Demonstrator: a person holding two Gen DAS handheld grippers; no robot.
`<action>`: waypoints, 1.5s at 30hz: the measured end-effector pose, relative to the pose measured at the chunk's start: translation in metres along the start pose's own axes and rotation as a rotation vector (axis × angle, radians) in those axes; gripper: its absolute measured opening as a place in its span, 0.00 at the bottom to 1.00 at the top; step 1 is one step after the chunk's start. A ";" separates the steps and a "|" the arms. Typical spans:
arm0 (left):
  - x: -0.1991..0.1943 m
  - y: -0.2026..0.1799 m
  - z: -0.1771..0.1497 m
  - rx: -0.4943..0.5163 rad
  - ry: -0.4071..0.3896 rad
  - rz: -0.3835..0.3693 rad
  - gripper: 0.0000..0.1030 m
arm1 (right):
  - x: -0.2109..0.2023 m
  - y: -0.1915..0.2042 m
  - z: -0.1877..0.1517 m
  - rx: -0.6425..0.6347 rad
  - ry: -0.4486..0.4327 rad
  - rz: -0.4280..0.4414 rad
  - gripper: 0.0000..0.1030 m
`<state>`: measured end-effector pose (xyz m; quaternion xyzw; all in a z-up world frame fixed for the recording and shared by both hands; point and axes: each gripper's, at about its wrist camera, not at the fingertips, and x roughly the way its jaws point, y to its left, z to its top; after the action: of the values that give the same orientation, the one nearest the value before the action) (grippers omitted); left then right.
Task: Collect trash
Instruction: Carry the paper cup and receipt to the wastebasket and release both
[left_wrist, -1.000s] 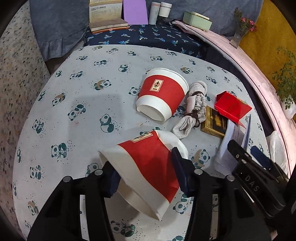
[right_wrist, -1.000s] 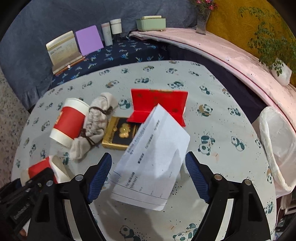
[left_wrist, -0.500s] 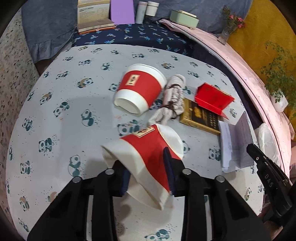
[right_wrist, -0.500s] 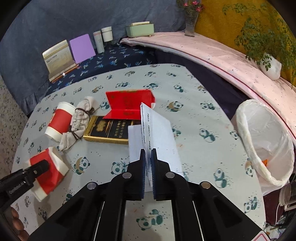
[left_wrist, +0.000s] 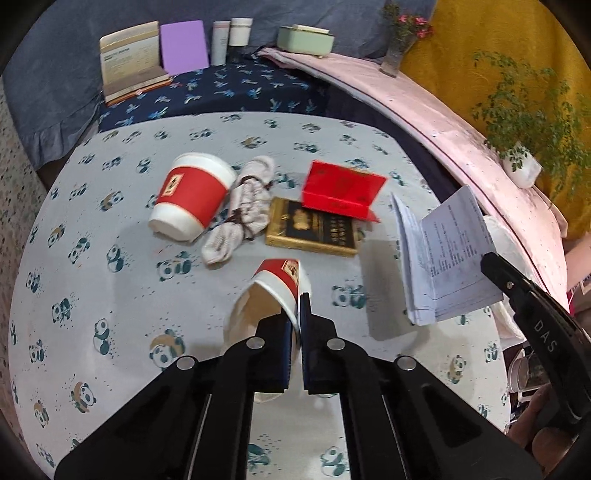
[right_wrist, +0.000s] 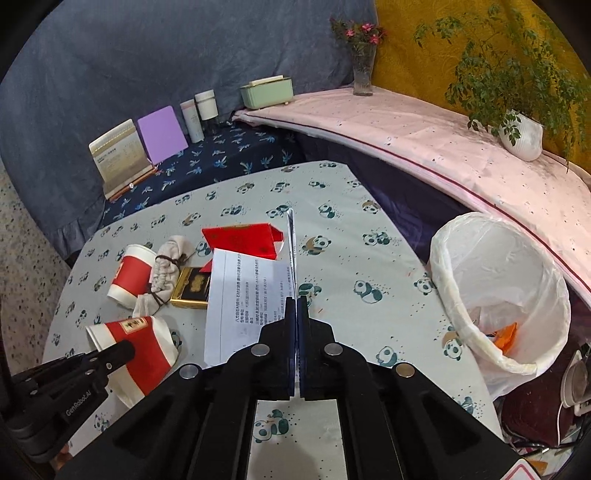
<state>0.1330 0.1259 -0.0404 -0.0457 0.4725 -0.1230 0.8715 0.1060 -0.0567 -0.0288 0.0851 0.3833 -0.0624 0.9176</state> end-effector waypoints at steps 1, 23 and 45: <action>-0.001 -0.005 0.001 0.009 -0.004 -0.004 0.03 | -0.002 -0.003 0.001 0.005 -0.006 -0.002 0.01; -0.015 -0.147 0.031 0.239 -0.080 -0.113 0.02 | -0.045 -0.126 0.013 0.182 -0.116 -0.117 0.01; 0.023 -0.305 0.030 0.443 -0.015 -0.302 0.03 | -0.050 -0.260 -0.009 0.369 -0.099 -0.258 0.01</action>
<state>0.1179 -0.1756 0.0168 0.0755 0.4155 -0.3515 0.8355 0.0185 -0.3067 -0.0278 0.1985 0.3279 -0.2521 0.8886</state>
